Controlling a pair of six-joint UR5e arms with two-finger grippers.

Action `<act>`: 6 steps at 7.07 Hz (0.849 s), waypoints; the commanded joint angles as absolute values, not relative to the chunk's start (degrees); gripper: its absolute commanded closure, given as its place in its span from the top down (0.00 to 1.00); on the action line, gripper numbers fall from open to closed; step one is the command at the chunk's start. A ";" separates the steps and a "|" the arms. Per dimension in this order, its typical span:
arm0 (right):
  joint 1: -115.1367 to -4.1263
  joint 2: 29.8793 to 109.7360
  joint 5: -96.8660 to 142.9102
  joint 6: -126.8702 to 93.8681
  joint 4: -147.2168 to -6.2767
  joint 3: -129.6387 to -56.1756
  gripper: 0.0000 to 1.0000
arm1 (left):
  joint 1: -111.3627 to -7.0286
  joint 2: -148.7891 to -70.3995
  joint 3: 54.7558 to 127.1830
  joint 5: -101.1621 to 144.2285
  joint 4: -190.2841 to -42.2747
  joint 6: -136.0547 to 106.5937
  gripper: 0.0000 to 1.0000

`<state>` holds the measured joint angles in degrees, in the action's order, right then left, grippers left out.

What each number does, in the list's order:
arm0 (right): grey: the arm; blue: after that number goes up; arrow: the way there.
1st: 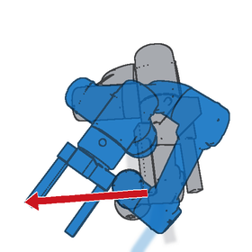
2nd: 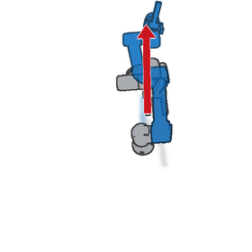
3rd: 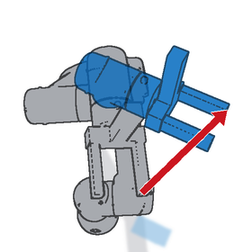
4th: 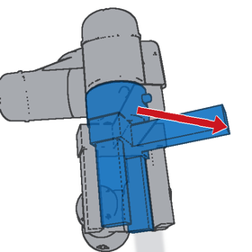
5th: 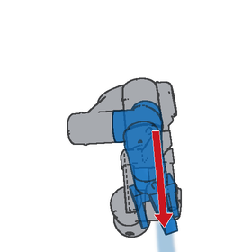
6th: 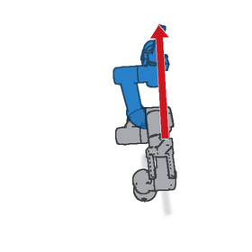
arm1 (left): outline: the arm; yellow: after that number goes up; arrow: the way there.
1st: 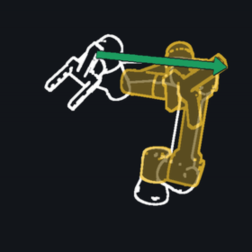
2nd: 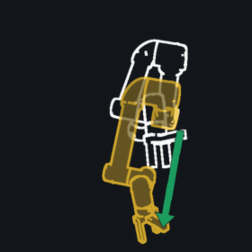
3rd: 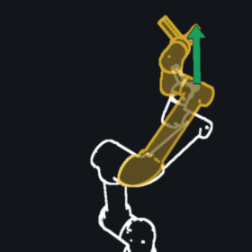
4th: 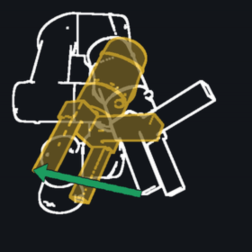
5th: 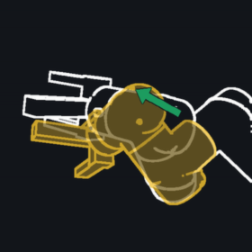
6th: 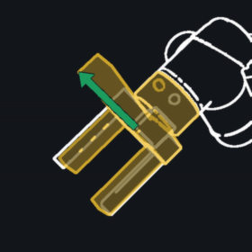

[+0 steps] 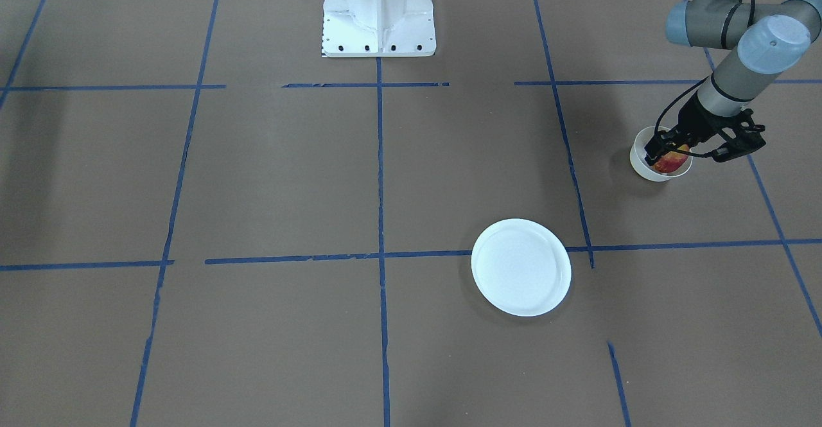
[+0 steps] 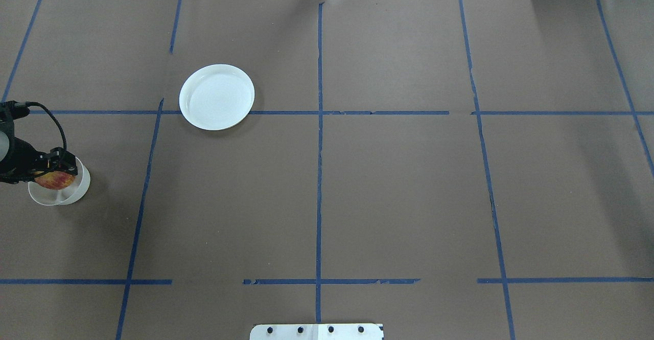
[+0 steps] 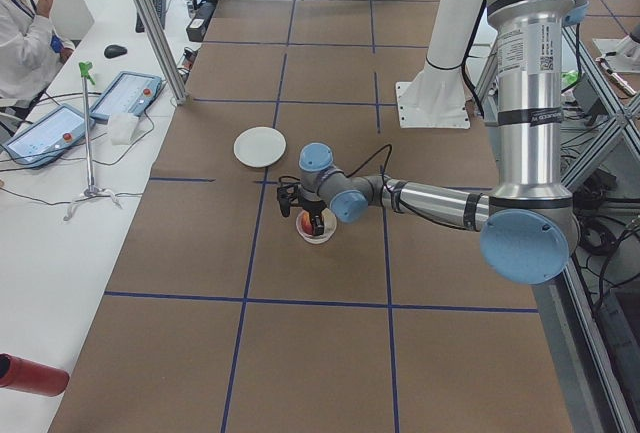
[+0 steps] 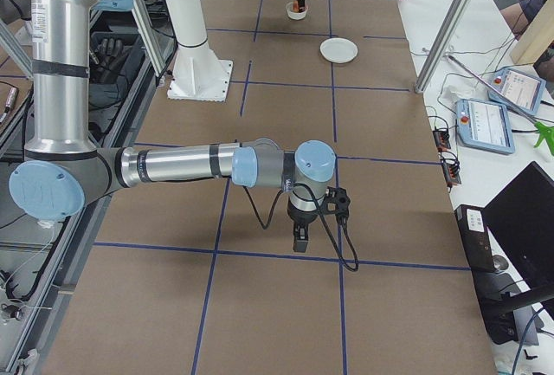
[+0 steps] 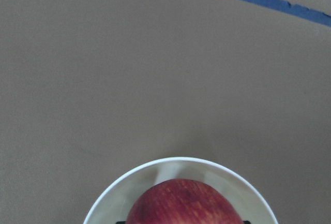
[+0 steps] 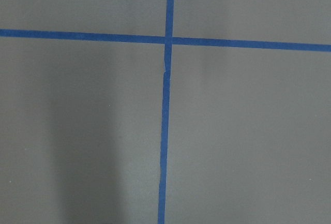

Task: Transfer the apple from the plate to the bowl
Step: 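Lower the apple into the white bowl with the left gripper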

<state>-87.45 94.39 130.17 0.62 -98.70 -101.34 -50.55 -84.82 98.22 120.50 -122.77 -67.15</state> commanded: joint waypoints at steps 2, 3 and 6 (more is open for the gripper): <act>-87.45 94.39 130.17 0.62 -98.70 -101.34 1.00 | -50.54 -84.81 99.31 120.59 -122.43 -67.24 0.83; -87.45 94.39 130.17 0.62 -98.70 -101.34 1.00 | -50.80 -84.64 100.88 120.59 -122.00 -67.15 0.83; -87.45 94.39 130.17 0.62 -98.70 -101.34 1.00 | -51.94 -83.23 112.80 120.41 -108.97 -66.19 0.83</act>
<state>-87.45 94.39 130.17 0.64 -98.67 -101.34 -51.57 -83.46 107.11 120.51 -116.18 -66.84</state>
